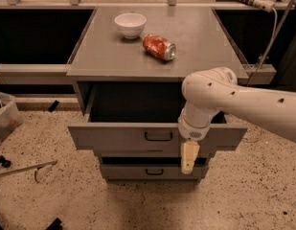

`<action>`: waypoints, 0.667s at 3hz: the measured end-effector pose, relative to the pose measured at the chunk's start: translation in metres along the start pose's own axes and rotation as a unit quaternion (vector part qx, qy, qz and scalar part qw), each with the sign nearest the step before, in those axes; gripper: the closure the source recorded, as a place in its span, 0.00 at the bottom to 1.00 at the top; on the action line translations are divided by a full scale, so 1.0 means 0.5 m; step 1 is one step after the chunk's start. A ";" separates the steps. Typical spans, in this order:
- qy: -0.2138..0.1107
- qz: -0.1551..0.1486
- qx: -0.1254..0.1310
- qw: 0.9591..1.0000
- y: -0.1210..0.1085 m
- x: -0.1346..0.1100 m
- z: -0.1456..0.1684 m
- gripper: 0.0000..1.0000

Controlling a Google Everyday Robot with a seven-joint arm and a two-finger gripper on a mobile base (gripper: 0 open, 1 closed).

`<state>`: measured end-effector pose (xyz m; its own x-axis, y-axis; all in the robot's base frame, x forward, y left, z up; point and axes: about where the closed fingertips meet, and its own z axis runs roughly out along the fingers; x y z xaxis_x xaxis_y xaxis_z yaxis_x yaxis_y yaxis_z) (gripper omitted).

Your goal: Open top drawer

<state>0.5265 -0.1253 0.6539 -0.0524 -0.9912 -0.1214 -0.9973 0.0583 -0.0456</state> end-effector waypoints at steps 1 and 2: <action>0.007 0.007 -0.021 1.000 0.070 -0.001 -0.008 0.00; -0.001 0.008 -0.049 0.999 0.152 -0.015 -0.011 0.00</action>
Offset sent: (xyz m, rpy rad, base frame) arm -0.1186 0.0229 -0.0007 0.0349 0.1585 -0.0020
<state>0.4508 -0.1142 0.6568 -0.0690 -0.9899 -0.1242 -0.9966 0.0628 0.0531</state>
